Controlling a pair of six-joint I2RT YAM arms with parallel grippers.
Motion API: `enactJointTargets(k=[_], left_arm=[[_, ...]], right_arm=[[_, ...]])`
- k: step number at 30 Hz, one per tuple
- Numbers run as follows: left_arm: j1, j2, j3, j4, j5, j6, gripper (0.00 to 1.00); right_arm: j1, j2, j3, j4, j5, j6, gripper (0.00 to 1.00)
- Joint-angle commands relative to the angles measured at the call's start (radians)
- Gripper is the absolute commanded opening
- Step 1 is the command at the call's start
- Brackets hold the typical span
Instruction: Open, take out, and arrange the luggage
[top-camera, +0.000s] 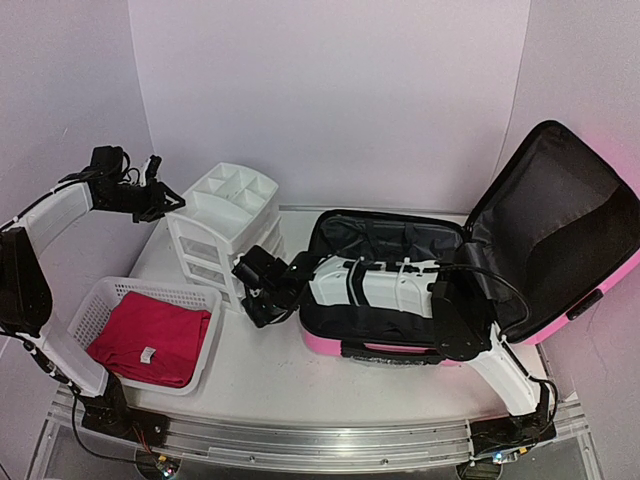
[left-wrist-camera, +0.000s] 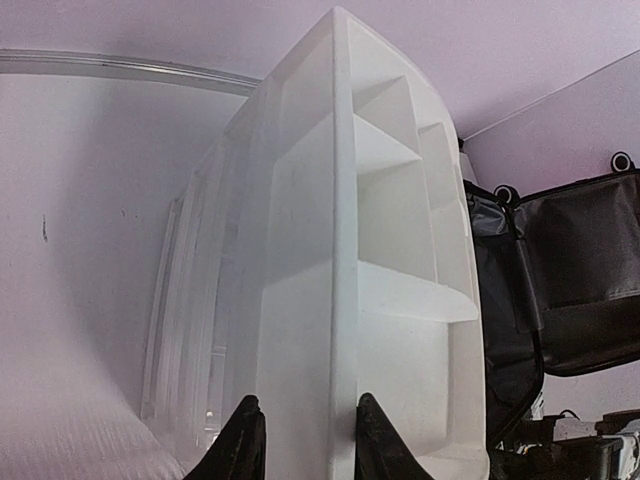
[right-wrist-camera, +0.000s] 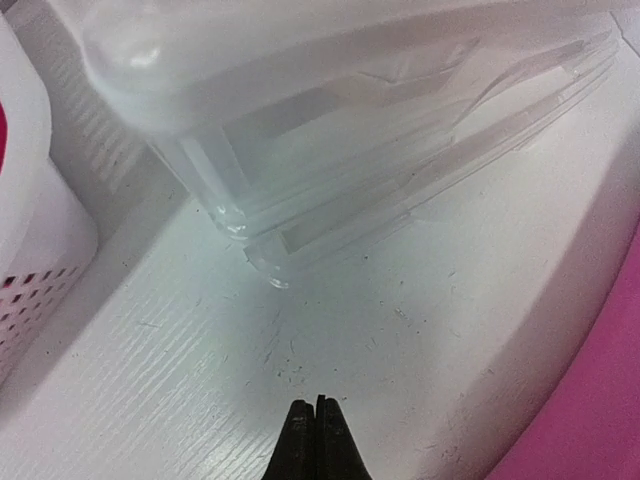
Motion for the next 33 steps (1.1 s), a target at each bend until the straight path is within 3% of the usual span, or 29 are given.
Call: enactJointTargets(k=[1,16,26,33], left_arm=[[0.004,0.050,-0.029,-0.088,-0.090,0.022,0.29],[0.008,0.050,-0.029,-0.085,-0.076,0.017,0.29],[0.008,0.041,-0.034,-0.074,-0.061,0.008,0.29],[0.008,0.041,-0.039,-0.068,-0.052,0.002,0.29]], right_arm=[[0.000,-0.047,0.007,0.093,0.034,-0.128,0.00],[0.000,-0.056,-0.335,0.699,0.017,-0.224,0.00],[0.000,-0.005,-0.384,0.945,0.034,-0.429,0.00],[-0.002,0.076,-0.320,1.002,0.029,-0.463,0.00]])
